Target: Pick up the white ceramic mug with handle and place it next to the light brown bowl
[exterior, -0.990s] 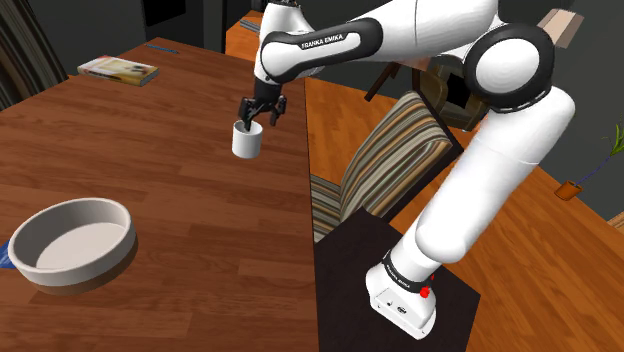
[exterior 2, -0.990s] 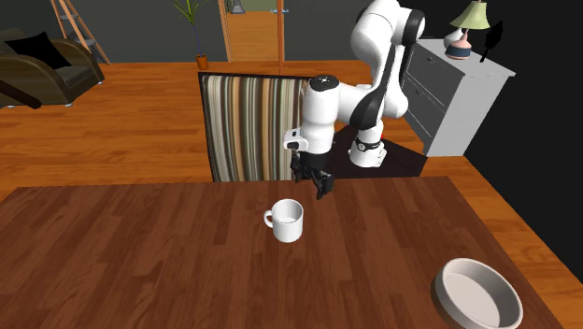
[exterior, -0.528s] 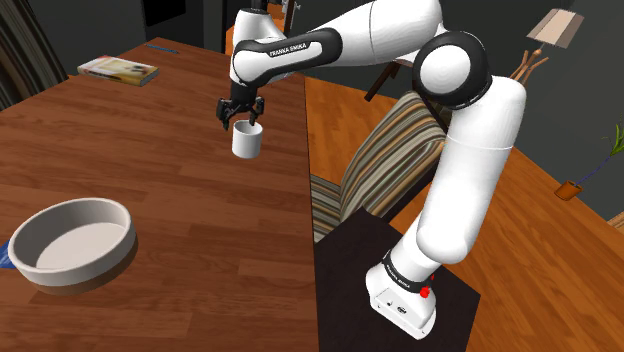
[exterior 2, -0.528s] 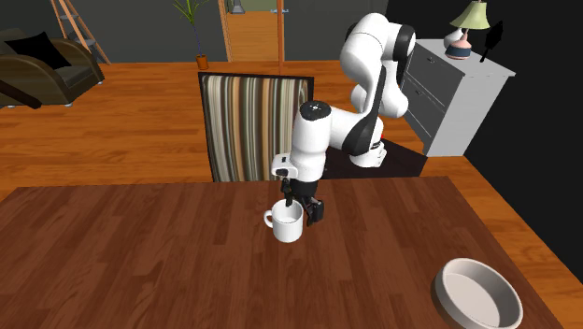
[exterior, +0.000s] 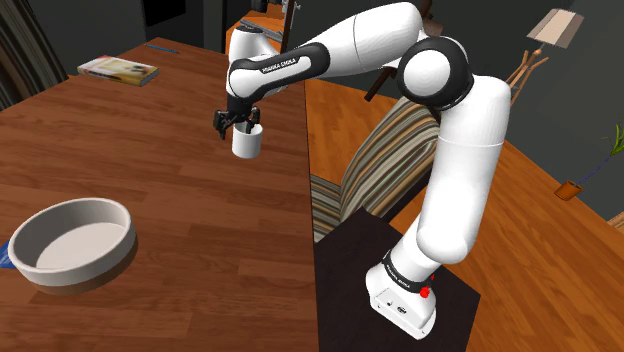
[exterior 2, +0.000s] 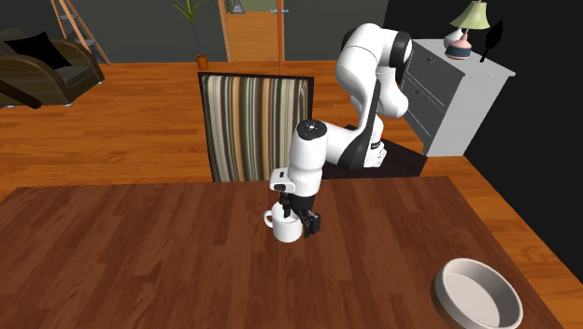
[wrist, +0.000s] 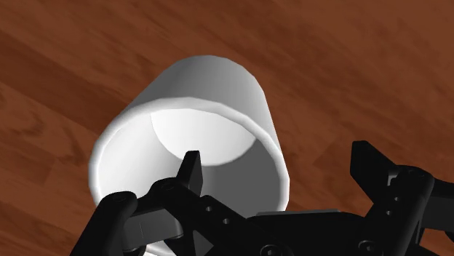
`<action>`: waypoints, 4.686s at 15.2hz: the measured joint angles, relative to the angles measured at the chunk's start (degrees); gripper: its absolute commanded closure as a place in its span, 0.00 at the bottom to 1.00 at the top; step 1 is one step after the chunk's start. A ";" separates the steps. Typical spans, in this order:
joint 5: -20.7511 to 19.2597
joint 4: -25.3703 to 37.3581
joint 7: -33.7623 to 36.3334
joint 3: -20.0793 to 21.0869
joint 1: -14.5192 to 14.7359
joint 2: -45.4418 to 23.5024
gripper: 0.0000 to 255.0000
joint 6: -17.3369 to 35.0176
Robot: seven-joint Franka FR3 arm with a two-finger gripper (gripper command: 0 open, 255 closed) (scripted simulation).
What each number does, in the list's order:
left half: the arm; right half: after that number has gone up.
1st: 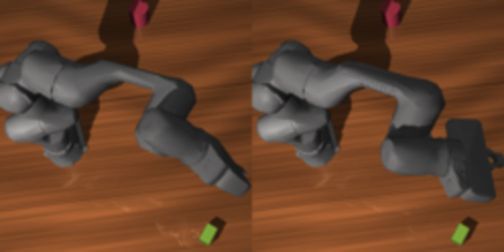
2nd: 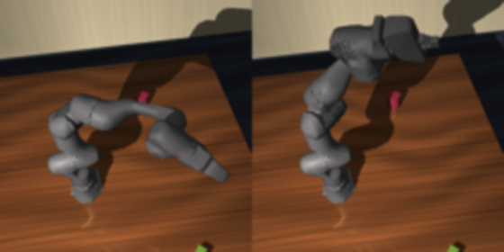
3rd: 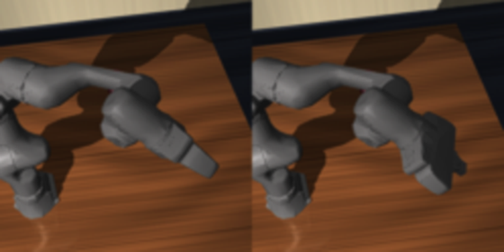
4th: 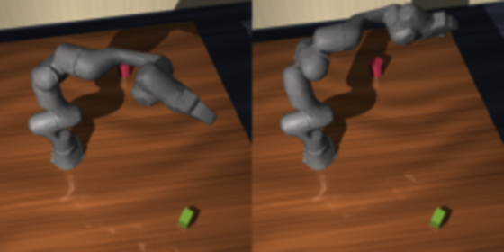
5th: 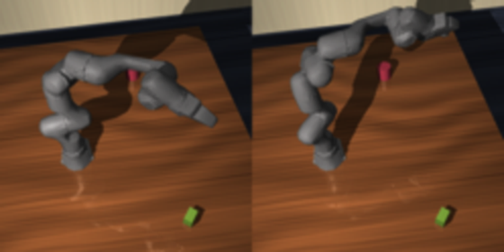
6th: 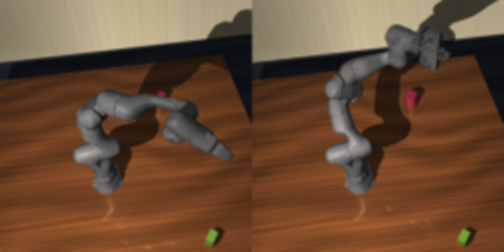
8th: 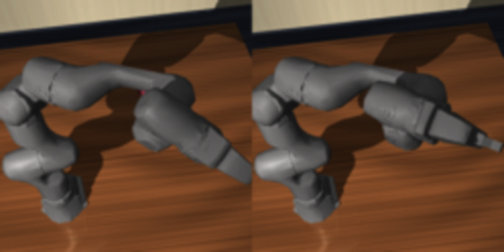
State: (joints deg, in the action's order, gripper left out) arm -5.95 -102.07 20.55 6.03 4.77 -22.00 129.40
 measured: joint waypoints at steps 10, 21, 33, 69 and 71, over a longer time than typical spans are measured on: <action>-0.05 -0.08 0.00 -0.04 -0.02 -0.34 1.00 0.44; 0.16 1.20 -0.18 0.06 -0.03 0.44 1.00 -1.61; 0.93 5.75 -0.99 0.33 -0.20 3.79 1.00 -9.47; 0.71 -0.84 19.64 9.57 11.65 19.35 1.00 -19.66; 0.38 -0.54 22.13 10.68 12.91 19.01 1.00 -19.88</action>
State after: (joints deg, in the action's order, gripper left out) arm -5.57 -102.61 42.69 16.71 17.69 -2.99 109.52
